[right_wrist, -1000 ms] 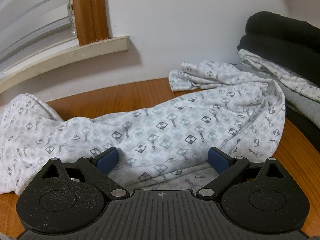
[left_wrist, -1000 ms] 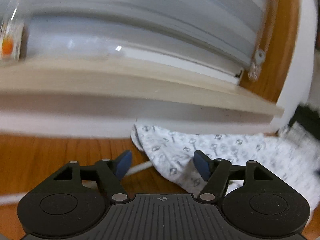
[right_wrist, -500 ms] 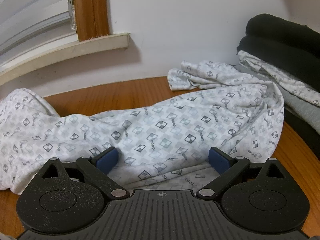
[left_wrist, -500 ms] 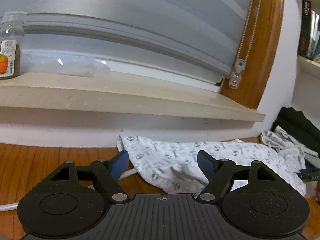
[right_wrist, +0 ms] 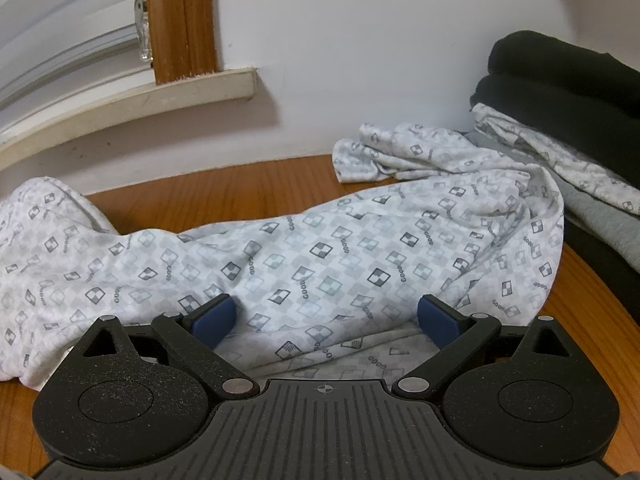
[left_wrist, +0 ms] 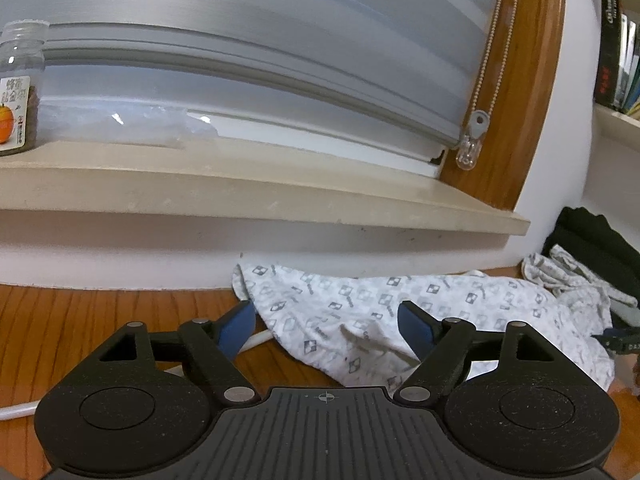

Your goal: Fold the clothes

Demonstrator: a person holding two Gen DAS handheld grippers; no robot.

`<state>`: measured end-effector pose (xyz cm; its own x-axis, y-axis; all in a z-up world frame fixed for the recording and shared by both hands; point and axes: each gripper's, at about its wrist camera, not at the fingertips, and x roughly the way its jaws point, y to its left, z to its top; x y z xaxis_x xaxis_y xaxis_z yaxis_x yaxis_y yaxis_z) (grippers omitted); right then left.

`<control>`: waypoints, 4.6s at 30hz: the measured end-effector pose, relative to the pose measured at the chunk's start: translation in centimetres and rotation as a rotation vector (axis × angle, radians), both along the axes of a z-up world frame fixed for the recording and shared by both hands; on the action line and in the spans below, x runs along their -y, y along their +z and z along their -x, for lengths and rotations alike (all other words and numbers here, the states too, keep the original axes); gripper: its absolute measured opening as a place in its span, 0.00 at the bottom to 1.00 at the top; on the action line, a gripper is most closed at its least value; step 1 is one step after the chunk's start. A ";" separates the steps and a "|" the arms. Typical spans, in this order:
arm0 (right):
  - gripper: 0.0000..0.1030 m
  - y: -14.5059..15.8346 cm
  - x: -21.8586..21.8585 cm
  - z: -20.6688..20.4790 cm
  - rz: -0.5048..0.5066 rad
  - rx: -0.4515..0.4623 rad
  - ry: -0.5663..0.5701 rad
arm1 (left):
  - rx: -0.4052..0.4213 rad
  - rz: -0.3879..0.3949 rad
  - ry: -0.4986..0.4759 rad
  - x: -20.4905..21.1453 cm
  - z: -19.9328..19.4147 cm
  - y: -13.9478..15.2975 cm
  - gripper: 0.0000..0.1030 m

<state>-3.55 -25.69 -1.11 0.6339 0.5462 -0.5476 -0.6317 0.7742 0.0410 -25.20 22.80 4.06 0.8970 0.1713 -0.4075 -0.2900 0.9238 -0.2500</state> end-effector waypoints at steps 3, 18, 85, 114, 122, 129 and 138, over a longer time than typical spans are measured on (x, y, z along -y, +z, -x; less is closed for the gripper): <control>0.94 0.9 -0.1 1.0 -0.007 0.059 -0.008 | -0.011 -0.008 0.002 0.1 -0.2 -0.1 0.79; 0.66 5.9 -12.8 12.6 0.006 0.139 0.461 | -0.019 -0.005 0.001 -0.1 -0.3 -0.3 0.81; 0.20 3.3 -19.3 17.2 0.184 0.220 0.674 | -0.051 -0.032 -0.038 0.3 -0.6 -0.6 0.82; 0.38 8.9 -18.7 16.2 0.274 0.347 0.678 | -0.049 -0.038 -0.047 0.4 -0.5 -0.5 0.82; 0.38 7.4 -19.6 17.8 0.412 0.380 0.740 | -0.039 -0.039 -0.049 0.5 -0.3 -0.2 0.83; 0.45 6.4 -19.7 19.0 0.477 0.407 0.774 | -0.038 -0.040 -0.049 0.4 -0.3 -0.2 0.84; 0.45 4.4 -21.8 22.5 0.594 0.600 0.832 | -0.038 -0.039 -0.048 0.4 -0.3 -0.2 0.84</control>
<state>-26.04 -3.89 3.28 0.4458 0.6722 -0.5912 -0.7457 -0.0865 -0.6606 -24.93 22.37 3.89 0.8885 0.1453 -0.4353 -0.2542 0.9456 -0.2032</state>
